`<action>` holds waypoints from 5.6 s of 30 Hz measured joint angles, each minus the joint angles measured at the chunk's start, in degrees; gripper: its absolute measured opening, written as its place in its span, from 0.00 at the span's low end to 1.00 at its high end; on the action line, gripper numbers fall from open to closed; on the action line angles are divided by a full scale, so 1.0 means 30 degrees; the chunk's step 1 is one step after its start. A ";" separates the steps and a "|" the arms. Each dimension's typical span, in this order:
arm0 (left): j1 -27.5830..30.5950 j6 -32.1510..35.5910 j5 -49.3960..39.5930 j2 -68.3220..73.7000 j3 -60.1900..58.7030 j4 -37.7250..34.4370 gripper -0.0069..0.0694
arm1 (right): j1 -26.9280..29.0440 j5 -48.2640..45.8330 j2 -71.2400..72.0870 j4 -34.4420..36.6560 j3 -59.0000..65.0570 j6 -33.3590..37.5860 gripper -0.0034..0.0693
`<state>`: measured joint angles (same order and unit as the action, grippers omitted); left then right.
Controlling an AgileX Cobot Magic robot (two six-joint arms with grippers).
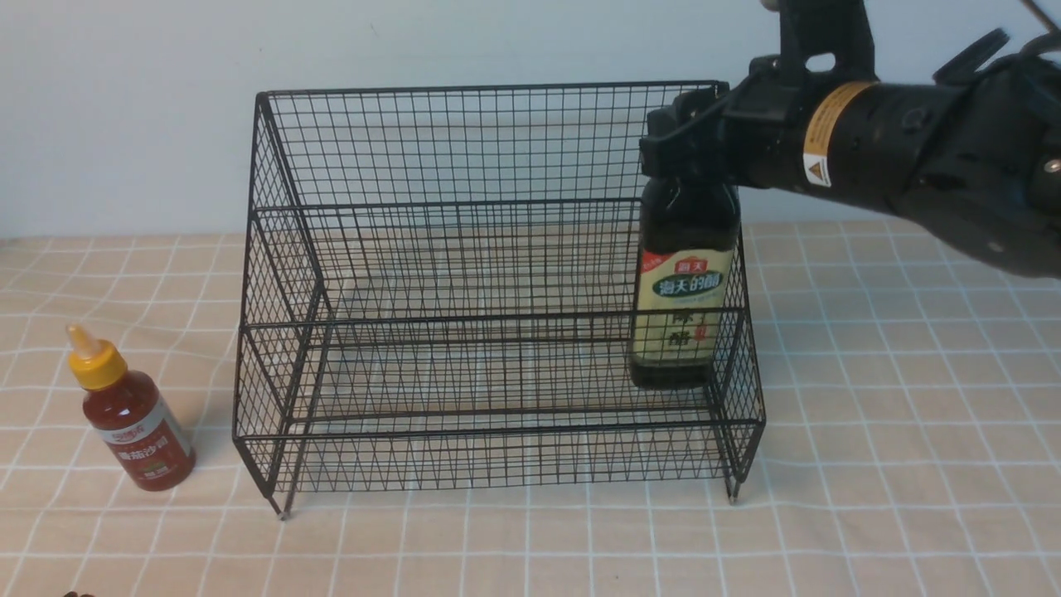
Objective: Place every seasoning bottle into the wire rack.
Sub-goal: Use the right arm to put the condiment bottle back on the shelf, then use the left arm to grab the condiment bottle closest to it
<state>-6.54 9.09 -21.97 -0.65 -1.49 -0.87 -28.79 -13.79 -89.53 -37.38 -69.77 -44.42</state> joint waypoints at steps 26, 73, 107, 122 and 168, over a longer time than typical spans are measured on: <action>0.0000 0.0000 0.0000 0.0000 0.0000 0.0000 0.08 | -0.1092 -0.0860 0.0654 -0.0004 -0.0060 0.0403 0.71; 0.0000 0.0000 0.0000 0.0000 0.0000 0.0000 0.08 | -0.1115 -1.1173 1.5787 1.5601 -0.0085 1.4414 0.03; 0.0000 0.0000 0.0000 0.0000 0.0000 0.0000 0.08 | 1.0757 -0.3396 2.9133 1.1320 2.3451 1.5038 0.03; 0.0000 0.0000 0.0000 -0.0015 0.0000 0.0000 0.08 | 1.0755 -0.2755 3.0070 1.2095 2.3598 1.5020 0.03; 0.0000 -0.1216 1.3697 -0.0015 -0.0059 -0.9868 0.08 | 1.0755 -0.2755 3.0070 1.2095 2.3598 1.5395 0.03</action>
<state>-6.54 5.44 19.12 -0.70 -1.67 -30.47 3.48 -22.05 0.68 -1.09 1.02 1.77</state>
